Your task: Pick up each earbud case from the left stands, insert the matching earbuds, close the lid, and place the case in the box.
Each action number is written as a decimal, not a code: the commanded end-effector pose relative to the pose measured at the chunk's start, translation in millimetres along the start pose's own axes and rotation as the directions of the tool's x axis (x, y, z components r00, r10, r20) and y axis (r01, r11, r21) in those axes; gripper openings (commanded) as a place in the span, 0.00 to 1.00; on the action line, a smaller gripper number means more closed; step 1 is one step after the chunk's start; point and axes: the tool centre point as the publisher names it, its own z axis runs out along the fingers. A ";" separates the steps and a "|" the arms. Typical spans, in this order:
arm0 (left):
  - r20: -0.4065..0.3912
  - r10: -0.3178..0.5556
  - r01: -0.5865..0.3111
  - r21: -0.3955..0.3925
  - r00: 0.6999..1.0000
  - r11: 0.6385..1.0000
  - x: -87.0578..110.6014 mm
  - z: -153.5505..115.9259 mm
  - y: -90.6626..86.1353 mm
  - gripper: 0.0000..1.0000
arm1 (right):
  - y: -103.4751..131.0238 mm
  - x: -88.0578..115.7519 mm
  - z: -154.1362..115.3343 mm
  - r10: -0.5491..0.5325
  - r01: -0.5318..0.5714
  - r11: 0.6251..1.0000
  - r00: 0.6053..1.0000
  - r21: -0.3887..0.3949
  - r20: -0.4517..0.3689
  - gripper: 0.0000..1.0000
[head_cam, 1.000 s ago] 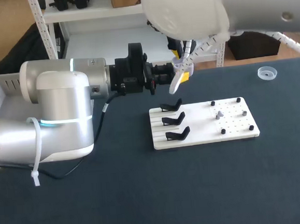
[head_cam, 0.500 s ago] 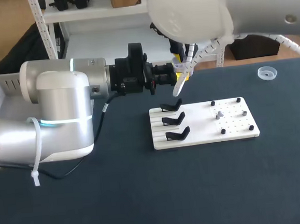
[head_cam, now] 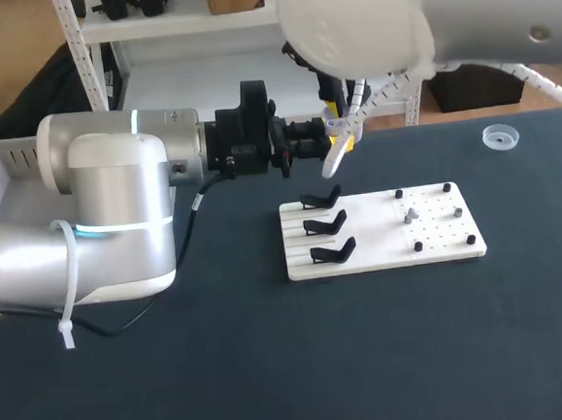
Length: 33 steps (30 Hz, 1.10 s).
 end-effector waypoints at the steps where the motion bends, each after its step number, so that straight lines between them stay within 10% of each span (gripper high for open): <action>1: 0.003 0.001 -0.001 -0.007 1.000 1.000 0.7 0.4 -1.5 0.00 | 2.2 -2.2 1.3 0.003 -0.003 1.000 1.000 0.006 -0.005 0.00; 21: 0.003 0.001 -0.001 -0.007 1.000 1.000 0.7 0.4 -1.5 0.00 | 1.9 -3.0 12.2 0.021 -0.020 1.000 0.999 0.020 -0.035 0.00; 24: 0.003 0.001 -0.001 -0.007 1.000 1.000 0.7 0.4 -1.5 0.00 | 1.1 -3.0 13.0 0.023 -0.022 1.000 0.999 0.021 -0.038 0.44; 33: 0.003 0.001 -0.001 -0.007 1.000 1.000 0.7 0.4 -1.5 0.00 | -11.7 3.0 -5.1 -0.036 0.032 0.998 0.998 -0.057 -0.056 0.47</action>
